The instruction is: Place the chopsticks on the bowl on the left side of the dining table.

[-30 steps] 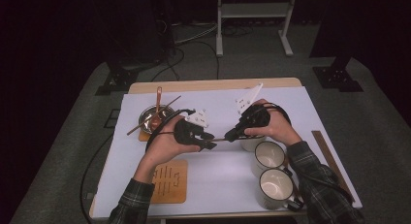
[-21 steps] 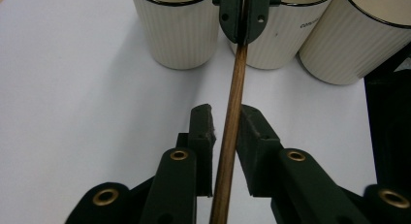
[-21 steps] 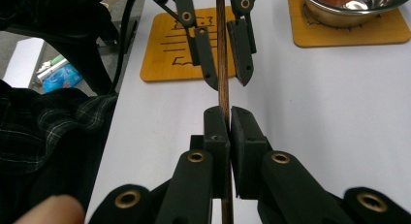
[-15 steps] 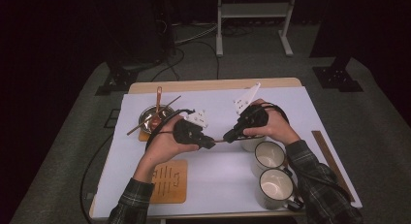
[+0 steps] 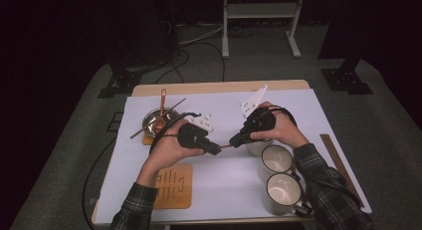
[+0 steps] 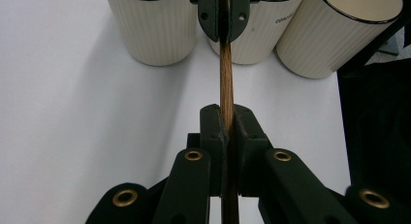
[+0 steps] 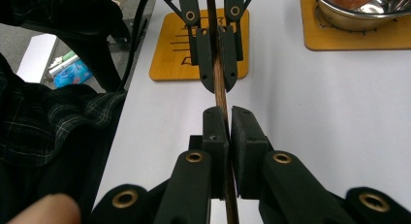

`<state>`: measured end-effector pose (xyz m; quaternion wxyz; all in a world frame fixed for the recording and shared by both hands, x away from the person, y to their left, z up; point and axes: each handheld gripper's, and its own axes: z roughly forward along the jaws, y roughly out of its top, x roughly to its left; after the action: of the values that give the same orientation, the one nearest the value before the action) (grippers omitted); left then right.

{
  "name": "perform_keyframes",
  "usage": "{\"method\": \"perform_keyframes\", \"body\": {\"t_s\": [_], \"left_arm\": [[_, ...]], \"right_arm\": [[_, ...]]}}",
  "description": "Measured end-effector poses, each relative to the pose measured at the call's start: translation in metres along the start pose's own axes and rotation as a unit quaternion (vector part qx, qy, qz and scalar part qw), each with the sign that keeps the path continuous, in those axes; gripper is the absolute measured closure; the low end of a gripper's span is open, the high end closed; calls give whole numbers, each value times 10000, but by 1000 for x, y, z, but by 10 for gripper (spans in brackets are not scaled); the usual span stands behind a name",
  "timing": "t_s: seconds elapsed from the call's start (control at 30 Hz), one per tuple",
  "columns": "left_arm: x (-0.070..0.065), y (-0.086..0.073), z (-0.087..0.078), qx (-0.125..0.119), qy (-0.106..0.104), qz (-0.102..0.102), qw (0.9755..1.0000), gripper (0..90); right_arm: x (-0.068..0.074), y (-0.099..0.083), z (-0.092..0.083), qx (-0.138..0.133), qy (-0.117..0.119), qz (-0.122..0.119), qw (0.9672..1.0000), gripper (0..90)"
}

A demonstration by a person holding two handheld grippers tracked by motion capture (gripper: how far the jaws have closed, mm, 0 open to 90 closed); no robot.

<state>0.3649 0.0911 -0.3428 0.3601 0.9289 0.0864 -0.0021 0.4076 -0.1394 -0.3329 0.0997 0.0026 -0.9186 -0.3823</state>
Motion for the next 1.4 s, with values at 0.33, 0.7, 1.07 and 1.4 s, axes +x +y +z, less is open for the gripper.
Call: {"method": "perform_keyframes", "body": {"t_s": [0.33,0.7,1.07,1.4], "left_arm": [[2,-3,-3,-20,126,-141,9998,843],[6,-8,-8,10,199,-263,9995,842],[7,-12,-16,-22,247,-367,9990,842],[10,-17,-21,-4,305,-435,9986,843]], "right_arm": [[1,-7,-6,-55,-277,88,9996,646],[3,-19,-25,-273,-766,290,9963,511],[10,-37,-51,-634,-1338,483,9878,387],[16,-62,-73,-1004,-1938,810,9725,294]]}}
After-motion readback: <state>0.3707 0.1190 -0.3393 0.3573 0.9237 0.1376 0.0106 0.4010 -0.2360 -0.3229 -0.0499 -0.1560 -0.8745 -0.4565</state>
